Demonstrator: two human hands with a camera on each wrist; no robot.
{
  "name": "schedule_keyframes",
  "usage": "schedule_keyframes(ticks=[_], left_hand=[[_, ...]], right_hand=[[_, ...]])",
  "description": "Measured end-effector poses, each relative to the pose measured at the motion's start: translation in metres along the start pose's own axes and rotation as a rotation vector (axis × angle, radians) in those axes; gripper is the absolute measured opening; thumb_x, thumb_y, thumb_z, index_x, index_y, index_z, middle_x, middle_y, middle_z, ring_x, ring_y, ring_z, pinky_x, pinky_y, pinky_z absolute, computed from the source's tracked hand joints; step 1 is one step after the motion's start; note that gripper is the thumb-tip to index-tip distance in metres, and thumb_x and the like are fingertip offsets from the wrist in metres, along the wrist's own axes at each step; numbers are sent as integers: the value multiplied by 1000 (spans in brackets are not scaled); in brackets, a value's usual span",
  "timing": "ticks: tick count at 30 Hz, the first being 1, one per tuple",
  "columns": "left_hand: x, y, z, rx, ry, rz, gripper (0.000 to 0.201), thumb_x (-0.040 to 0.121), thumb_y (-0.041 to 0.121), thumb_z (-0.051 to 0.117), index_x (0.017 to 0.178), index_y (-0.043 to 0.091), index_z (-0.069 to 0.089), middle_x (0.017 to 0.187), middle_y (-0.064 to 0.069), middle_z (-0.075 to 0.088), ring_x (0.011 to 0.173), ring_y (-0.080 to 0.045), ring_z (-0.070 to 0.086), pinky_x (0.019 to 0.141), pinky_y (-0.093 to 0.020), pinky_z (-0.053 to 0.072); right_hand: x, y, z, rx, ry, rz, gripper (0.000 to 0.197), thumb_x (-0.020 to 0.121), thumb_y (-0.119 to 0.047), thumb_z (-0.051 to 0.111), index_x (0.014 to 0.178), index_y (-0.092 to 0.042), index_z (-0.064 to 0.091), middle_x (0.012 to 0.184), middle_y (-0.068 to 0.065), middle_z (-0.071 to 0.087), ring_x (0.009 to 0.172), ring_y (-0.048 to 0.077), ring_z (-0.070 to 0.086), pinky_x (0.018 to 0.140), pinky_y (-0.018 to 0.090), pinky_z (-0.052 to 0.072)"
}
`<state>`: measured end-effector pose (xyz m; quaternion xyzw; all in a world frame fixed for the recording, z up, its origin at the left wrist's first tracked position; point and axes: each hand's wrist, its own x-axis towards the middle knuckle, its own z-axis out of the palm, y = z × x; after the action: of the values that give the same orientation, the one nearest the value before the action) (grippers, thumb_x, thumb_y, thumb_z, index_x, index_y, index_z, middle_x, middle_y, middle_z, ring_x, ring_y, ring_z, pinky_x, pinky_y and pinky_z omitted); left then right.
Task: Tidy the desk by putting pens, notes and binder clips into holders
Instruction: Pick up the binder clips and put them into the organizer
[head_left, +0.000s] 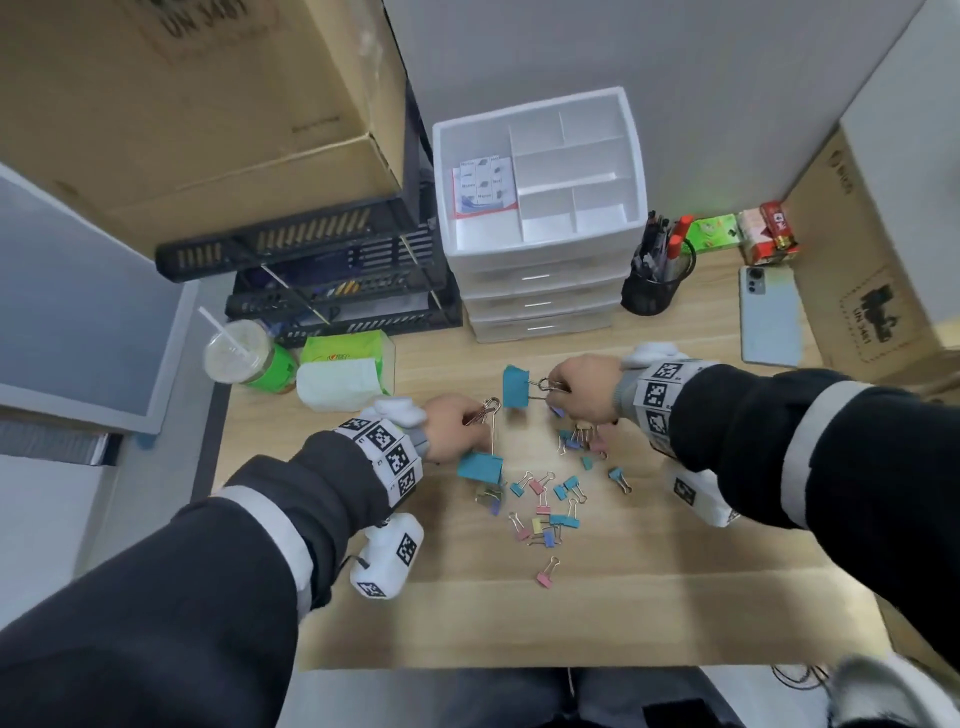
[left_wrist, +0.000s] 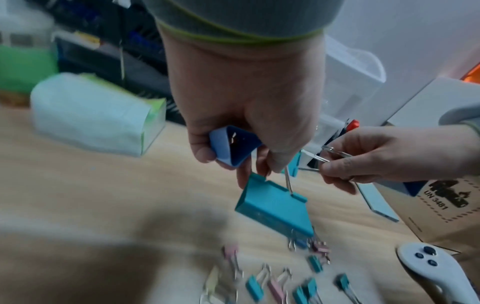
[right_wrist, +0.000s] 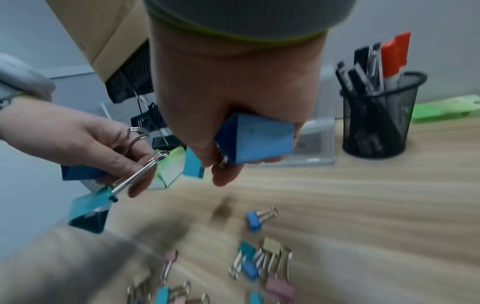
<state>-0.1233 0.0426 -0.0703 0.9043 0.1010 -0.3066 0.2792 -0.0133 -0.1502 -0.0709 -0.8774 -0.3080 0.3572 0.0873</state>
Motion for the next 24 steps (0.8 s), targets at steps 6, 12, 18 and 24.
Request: schedule_keyframes(ticks=[6,12,18,24], left_hand=[[1,35,-50,65,160,176,16,100,26,52,88,17,58,87,-4,62,80,-20,55,74,-32,44],[1,70,-77,-39,222,273,20,100,23,49,84,21,61,74,5,59,61,-11,52,45,-10,37],[6,83,-93,-212,320,285,24,101,26,50,77,25,54,69,9,57,53,-8,50,38,-17,41],[15,92,-117,-123,385,315,22,99,23,52,77,28,54,69,12,56,60,-1,48,48,-9,36]], right_hand=[[-4,-7,-53,178,-55,11,26,89,-43,67,84,-17,68,71,6,63,56,25,60,44,25,50],[-10,-16,-89,588,46,-24,33,91,-46,66,77,-17,74,59,-8,62,47,20,44,42,24,45],[-3,-22,-103,841,96,35,32,96,-40,61,84,-11,68,66,-5,73,44,15,39,38,19,38],[-3,-29,-124,850,170,49,34,91,-41,67,72,-13,63,60,-6,71,47,17,40,40,23,39]])
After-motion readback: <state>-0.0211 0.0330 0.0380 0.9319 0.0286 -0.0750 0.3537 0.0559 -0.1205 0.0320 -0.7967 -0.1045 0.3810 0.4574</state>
